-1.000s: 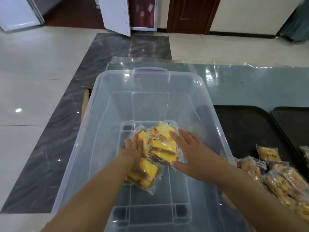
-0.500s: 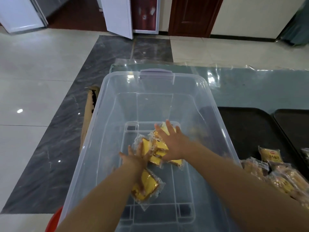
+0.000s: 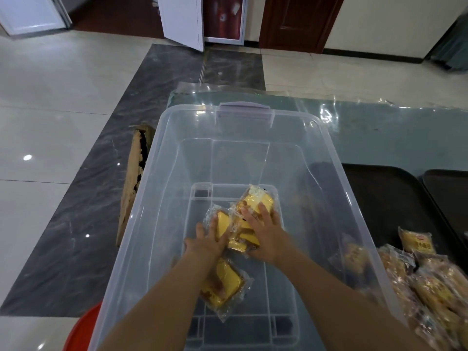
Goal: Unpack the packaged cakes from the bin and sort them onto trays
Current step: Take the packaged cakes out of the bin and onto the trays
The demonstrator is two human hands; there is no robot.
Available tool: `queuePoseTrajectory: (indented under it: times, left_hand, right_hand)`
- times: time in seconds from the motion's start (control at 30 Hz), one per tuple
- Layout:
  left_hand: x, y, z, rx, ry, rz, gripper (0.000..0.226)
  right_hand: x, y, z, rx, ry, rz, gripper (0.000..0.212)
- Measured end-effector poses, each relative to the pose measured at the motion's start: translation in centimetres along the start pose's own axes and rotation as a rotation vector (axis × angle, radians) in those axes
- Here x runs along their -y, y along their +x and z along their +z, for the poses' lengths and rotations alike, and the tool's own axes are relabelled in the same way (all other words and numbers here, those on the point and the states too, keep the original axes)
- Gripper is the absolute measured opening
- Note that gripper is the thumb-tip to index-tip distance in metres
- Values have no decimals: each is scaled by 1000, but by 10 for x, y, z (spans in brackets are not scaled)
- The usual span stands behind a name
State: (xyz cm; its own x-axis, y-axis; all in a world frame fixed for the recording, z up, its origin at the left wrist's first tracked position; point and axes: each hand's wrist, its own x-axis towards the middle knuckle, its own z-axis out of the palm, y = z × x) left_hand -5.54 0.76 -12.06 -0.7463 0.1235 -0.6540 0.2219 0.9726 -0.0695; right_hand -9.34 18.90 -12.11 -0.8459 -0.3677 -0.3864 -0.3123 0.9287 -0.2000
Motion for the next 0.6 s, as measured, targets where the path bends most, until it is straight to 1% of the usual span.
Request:
queuePoseTrajectory:
  times: [0.2,0.23,0.27,0.3,0.33,0.37,0.43,0.5,0.57,0.6]
  left_hand:
    - [-5,-9,-1,-61,-93,7,115]
    - [-6,-8,0,-53,-117,32,108]
    - [-6,-7,-1,-63,-125,65,96]
    - [-5,-7,-1,-130,-77,115,82]
    - [-7,-8,-5,-147,-78,134,74]
    - [-8,-13,-13,-140,-77,164,69]
    - [-9,-20,-23,-118,-32,162,60]
    - [-11,-24,-33,-83,-62,90,64]
    - [-8,-24,-35,-53,-96,42,71]
    - [-6,-24,-37,-59,-116,42,71]
  right_hand:
    - [3,-4,6,-50,2,34,90]
    - [3,-5,6,-45,-1,40,87]
    - [5,-5,5,-40,-2,42,84]
    - [6,-6,3,-33,1,46,80]
    - [7,-7,-1,-29,10,52,77]
    - [7,-7,-5,-20,20,55,73]
    - [8,-8,-16,17,103,67,66]
    - [7,-11,-28,21,185,84,58]
    - [7,-14,-37,1,97,56,60]
    - [5,-15,-39,-22,96,50,59]
